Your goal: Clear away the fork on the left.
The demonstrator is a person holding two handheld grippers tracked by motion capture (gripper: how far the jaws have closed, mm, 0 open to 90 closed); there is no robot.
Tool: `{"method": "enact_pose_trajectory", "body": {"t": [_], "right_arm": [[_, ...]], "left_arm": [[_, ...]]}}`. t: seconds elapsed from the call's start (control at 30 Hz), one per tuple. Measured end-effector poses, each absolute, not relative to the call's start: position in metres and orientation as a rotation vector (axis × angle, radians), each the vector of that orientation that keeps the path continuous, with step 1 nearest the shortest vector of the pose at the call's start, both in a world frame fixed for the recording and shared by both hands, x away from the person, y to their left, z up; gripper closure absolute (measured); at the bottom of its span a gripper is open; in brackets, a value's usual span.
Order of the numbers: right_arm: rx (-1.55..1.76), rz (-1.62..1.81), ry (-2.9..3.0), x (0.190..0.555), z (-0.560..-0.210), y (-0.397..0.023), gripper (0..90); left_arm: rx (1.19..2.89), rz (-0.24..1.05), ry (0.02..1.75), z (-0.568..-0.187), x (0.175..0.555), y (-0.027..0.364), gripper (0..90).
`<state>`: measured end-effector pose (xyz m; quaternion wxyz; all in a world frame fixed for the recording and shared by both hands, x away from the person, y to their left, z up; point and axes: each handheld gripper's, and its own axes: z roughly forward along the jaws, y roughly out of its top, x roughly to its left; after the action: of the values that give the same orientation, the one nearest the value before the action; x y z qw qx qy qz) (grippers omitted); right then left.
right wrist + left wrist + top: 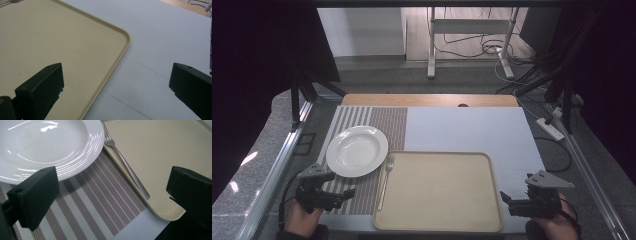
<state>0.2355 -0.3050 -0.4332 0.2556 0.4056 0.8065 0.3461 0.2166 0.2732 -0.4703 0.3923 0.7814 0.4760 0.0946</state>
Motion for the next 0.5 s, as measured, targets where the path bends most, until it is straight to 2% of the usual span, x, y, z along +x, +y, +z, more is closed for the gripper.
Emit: {"method": "enact_pose_trajectory", "body": {"t": [0.5], "right_arm": [[1.1, 0.938, 2.185, 0.235, -0.433, -0.305, 0.2]], "left_arm": [[2.024, 0.299, 1.223, -0.467, 0.203, 0.275, 0.0]]}}
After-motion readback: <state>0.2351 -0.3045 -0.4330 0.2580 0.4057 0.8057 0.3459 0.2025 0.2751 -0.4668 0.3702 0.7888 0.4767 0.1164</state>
